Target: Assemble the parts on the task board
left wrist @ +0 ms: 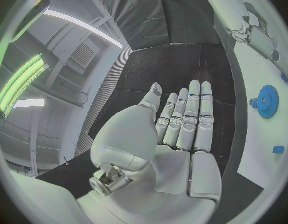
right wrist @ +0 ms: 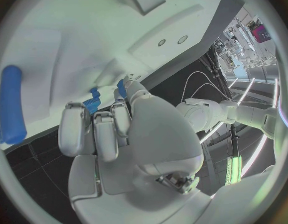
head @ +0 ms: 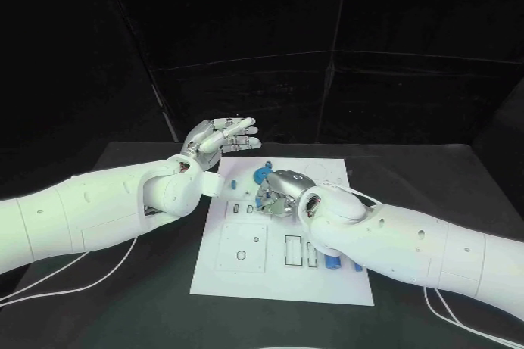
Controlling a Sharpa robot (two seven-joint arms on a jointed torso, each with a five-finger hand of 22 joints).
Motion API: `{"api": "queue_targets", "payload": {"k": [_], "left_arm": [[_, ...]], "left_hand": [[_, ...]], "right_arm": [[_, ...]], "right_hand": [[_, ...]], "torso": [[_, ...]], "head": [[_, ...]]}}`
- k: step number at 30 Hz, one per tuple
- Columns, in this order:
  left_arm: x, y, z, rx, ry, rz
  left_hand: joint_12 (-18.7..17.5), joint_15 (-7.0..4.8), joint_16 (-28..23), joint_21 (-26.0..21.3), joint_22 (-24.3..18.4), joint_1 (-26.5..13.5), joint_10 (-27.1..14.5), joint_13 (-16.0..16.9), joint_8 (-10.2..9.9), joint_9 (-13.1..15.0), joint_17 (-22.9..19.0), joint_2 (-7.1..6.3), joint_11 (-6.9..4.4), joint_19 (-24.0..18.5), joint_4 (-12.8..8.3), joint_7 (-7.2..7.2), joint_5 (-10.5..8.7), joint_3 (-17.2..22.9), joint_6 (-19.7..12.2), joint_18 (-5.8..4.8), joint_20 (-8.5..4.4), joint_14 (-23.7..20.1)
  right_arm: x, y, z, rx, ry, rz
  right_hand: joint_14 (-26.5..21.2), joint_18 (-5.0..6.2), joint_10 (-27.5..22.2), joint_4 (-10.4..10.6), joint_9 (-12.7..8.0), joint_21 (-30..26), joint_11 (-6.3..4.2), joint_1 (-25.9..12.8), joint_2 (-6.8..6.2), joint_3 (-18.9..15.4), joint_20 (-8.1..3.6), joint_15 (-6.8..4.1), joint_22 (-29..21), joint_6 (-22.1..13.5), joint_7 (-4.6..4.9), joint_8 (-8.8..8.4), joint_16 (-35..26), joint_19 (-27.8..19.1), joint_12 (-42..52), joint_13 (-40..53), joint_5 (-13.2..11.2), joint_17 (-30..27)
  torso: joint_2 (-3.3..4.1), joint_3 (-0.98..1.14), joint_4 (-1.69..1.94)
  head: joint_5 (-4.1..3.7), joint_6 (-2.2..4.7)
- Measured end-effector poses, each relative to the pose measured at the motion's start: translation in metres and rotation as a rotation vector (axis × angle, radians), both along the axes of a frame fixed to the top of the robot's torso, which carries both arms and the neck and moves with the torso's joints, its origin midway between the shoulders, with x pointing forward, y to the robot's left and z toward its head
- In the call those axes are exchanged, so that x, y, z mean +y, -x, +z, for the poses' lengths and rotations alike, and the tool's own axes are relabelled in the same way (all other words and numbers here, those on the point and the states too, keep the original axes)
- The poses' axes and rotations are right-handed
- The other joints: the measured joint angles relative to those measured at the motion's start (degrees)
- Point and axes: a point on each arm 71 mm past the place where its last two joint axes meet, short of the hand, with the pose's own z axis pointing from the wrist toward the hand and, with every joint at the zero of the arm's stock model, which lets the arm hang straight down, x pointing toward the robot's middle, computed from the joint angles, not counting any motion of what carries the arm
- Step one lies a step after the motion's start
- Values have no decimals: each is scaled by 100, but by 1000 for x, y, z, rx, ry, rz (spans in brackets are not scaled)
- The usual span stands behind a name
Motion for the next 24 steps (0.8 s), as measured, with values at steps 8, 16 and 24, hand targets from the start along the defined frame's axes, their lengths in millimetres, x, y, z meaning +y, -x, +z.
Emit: {"api": "queue_targets", "payload": {"k": [8,16,24], "left_arm": [[0,-1,0,3,-1,-2],[-1,-1,-1,5,0,-6],[-1,-1,-1,7,1,-9]], "left_hand": [[0,0,0,0,0,0,0,0,0,0,5,0,0,0,0,0,0,0,0,0,0,0],[0,0,1,0,0,0,0,0,0,0,5,0,0,0,0,0,0,0,-1,0,0,0],[-24,0,-21,-22,0,0,0,0,0,-7,4,0,0,0,0,-1,0,0,-1,0,0,0]], "right_arm": [[2,2,-5,10,10,5],[4,2,-6,8,9,7],[5,2,-7,10,9,6]], "right_hand": [[0,0,0,0,-5,0,0,-16,16,-1,0,0,0,1,-1,10,0,0,1,-2,-17,-1],[0,0,0,-1,-8,0,0,-31,28,-1,0,1,4,0,-1,8,0,0,1,-2,-33,-1],[1,0,0,-1,-2,0,0,-154,-61,-2,0,1,2,2,-4,-14,-5,0,1,-26,-34,-1]], "torso": [[0,-3,0],[0,-7,-4],[0,-9,-4]], "head": [[26,-7],[43,-15],[30,-25]]}}
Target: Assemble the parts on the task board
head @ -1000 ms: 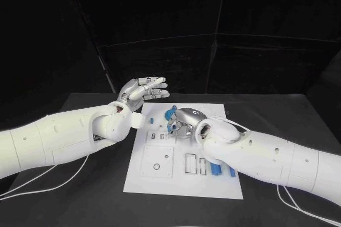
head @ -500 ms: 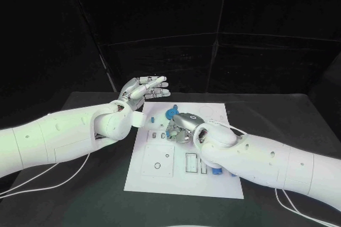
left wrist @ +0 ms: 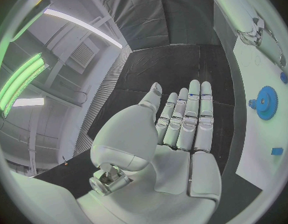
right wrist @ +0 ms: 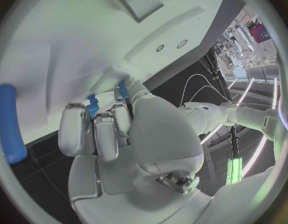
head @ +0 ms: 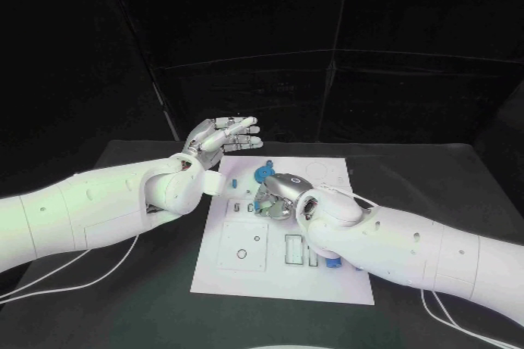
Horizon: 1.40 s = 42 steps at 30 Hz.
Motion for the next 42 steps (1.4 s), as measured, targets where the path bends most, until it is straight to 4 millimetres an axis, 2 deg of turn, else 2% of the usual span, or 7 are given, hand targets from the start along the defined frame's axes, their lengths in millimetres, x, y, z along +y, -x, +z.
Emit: {"api": "queue_targets", "payload": {"k": [7,15,19,32,42], "left_arm": [[0,0,0,2,1,-3],[-1,0,0,5,1,-6],[-1,0,0,6,0,-6],[-1,0,-1,9,0,-9],[0,0,-1,11,0,-10]], "left_hand": [[0,0,0,0,0,0,0,0,0,0,0,0,0,0,-9,0,0,-9,0,0,0,0],[-12,0,0,0,0,0,0,0,-23,-5,4,0,0,0,-44,0,0,11,0,0,0,0],[-21,0,0,0,0,0,0,0,-23,-5,4,0,0,0,-64,0,0,-1,0,0,0,0],[-21,0,0,0,0,0,0,0,-23,-4,3,0,0,0,-63,0,0,-1,0,0,0,0],[-21,0,0,0,0,0,0,0,-23,-3,3,0,0,0,-63,0,0,-1,0,0,0,0]], "right_arm": [[-1,-1,0,3,3,-6],[-1,-2,0,6,7,-9],[-1,-2,0,7,9,-10],[0,-2,0,9,12,-13],[0,-2,0,10,15,-15]], "right_hand": [[0,0,27,0,-23,0,-26,-109,-96,0,0,0,-13,40,-41,-45,-16,0,-68,15,0,0],[0,0,35,0,-24,0,-33,-132,-210,1,0,-1,-37,17,-20,-76,-16,0,-106,16,-28,0],[0,0,32,1,-33,0,-73,-138,-217,1,0,-1,-53,-25,-16,-110,-16,0,-128,17,-28,-1],[0,0,32,1,-46,0,-73,-190,-268,1,22,-1,-59,-65,21,-140,-44,-21,-156,17,-28,-1],[-1,0,11,31,-67,0,-51,-242,-320,-29,33,42,-68,-129,46,-177,-44,-33,-177,14,-50,1]], "torso": [[0,0,-1],[0,1,-3],[0,1,-3],[1,2,-3],[1,1,-3]], "head": [[9,-18],[15,-37],[19,-42],[38,-46],[47,-58]]}}
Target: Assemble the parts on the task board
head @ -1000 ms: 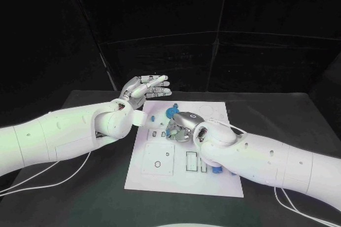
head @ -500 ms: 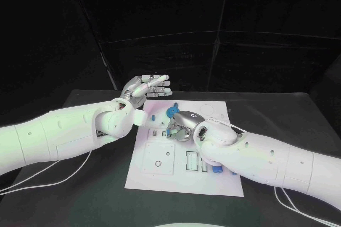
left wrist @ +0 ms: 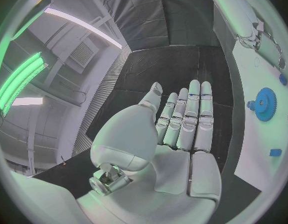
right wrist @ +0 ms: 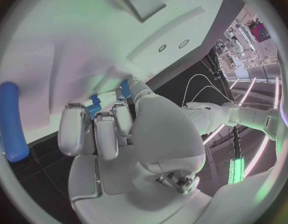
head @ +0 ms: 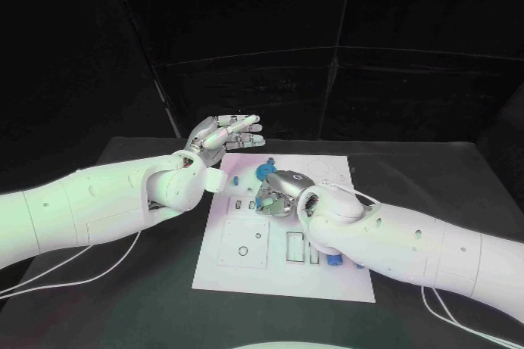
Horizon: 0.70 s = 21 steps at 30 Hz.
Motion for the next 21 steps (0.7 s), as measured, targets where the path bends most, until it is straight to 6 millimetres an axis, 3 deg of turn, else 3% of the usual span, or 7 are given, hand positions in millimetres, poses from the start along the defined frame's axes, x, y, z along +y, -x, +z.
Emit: {"api": "queue_targets", "payload": {"k": [21], "left_arm": [[0,0,-1,10,-2,-5]], "left_hand": [[0,0,-23,-23,0,0,0,0,-26,1,5,0,0,0,-15,0,0,16,0,0,0,0]], "right_arm": [[1,1,0,7,3,0]], "right_hand": [[0,-1,-176,73,-11,-72,73,-107,-107,-73,71,40,-111,-245,56,-117,0,-29,-197,-169,-174,1]], "torso": [[-1,3,0]], "head": [[-5,-7]]}}
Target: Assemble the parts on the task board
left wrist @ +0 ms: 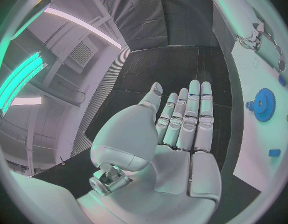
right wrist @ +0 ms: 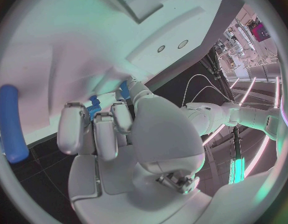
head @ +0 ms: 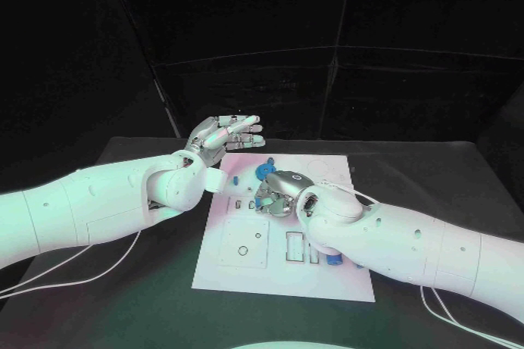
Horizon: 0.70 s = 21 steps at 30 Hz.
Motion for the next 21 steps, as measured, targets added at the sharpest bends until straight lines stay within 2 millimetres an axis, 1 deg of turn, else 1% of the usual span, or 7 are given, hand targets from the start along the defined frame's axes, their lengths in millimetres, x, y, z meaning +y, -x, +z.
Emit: {"api": "queue_targets", "payload": {"k": [8,10,12,15,18,20,21], "left_arm": [[0,0,0,2,-1,0],[0,0,0,2,0,-1],[0,0,0,2,0,-2],[0,0,0,2,0,-2],[0,0,0,2,0,-2],[1,-1,0,2,-1,-1],[1,-1,0,2,-1,-1]], "left_hand": [[0,0,0,0,0,0,0,0,0,0,0,0,0,0,0,0,0,0,0,0,0,0],[0,0,0,0,0,0,0,0,0,0,-1,0,0,0,0,0,0,0,0,0,0,0],[0,0,0,0,0,0,0,0,0,0,-1,0,0,0,0,0,0,0,0,0,0,0],[0,0,0,0,0,0,0,0,0,0,-1,0,0,0,0,0,0,0,0,0,0,0],[0,0,0,0,0,0,-13,0,0,1,-1,0,13,0,0,0,0,0,0,0,0,0],[0,0,0,0,0,0,-22,0,0,0,-1,0,22,0,0,0,0,0,0,0,0,0],[0,0,0,0,0,0,-22,0,0,1,-1,0,22,0,0,0,0,0,0,1,0,0]], "right_arm": [[0,1,0,2,-1,0],[1,1,0,3,-1,-1],[1,1,0,3,-3,-2],[1,2,-1,4,-5,-4],[0,2,-1,3,-9,-8],[-1,2,-2,3,-14,-12],[-1,2,-2,2,-16,-12]], "right_hand": [[21,-1,-102,22,-1,-24,21,-2,-2,-22,23,21,-50,-98,25,-16,-21,-23,-99,-97,-53,-1],[0,0,-100,55,-1,-24,19,-47,-47,-55,40,42,-65,-163,33,-44,-21,-40,-103,-116,-63,-1],[-1,0,-121,78,-4,-24,39,-62,-62,-78,40,42,-77,-182,43,-45,-21,-40,-103,-132,-87,-1],[0,0,-121,127,-3,-60,39,-106,-106,-127,61,42,-89,-241,47,-44,-21,-61,-132,-147,-52,-1],[0,-1,-141,153,-4,-60,60,-111,-111,-154,60,42,-89,-263,67,-45,-21,-61,-132,-157,-20,-1],[20,0,-141,156,-4,-60,60,-111,-111,-156,61,62,-89,-284,48,-45,-21,-61,-132,-160,-15,-1],[20,0,-141,168,-1,-60,60,-111,-111,-168,61,62,-89,-302,66,-44,-21,-61,-132,-160,-15,-1]], "torso": [[-1,1,2],[-1,1,2],[-1,2,2],[-1,1,2],[-1,1,1],[-1,2,0],[-1,2,-1]], "head": [[7,4],[7,5],[9,5],[10,8],[10,10],[10,10],[10,10]]}}
